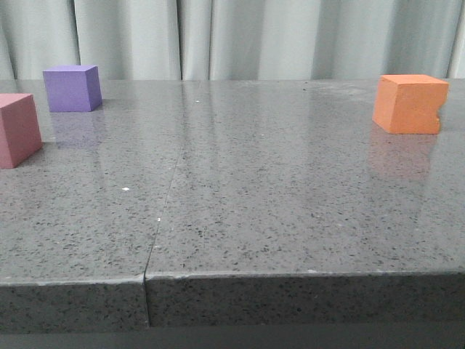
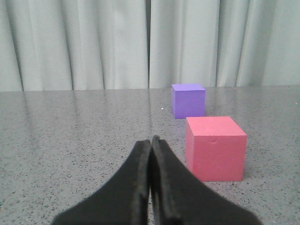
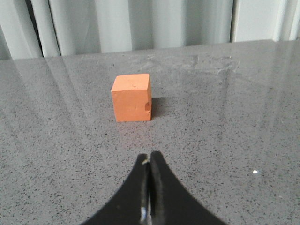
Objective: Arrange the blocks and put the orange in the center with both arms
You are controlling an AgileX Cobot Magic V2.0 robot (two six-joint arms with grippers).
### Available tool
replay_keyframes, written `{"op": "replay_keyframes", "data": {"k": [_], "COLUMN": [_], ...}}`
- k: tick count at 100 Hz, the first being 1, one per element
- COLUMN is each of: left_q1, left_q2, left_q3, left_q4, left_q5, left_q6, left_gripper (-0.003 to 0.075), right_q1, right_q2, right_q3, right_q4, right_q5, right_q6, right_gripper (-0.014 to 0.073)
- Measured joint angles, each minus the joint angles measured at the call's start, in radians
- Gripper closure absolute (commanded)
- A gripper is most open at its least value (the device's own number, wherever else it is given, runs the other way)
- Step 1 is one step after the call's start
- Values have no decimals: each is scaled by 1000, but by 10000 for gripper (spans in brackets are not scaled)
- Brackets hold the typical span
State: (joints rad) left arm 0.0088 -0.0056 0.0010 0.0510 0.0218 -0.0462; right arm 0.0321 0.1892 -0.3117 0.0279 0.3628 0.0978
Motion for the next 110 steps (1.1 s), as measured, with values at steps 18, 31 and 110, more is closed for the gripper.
{"op": "replay_keyframes", "data": {"k": [18, 31, 110], "left_q1": [0, 0, 0], "left_q2": [0, 0, 0], "left_q3": [0, 0, 0], "left_q4": [0, 0, 0], "left_q5": [0, 0, 0], "left_q6": [0, 0, 0], "left_gripper": [741, 741, 741], "right_q1": [0, 0, 0], "right_q2": [144, 259, 1005], "right_q3": [-128, -223, -800], "right_q4": [2, 2, 41], "right_q5": [87, 145, 462], "right_q6": [0, 0, 0], "right_gripper": [661, 659, -38]}}
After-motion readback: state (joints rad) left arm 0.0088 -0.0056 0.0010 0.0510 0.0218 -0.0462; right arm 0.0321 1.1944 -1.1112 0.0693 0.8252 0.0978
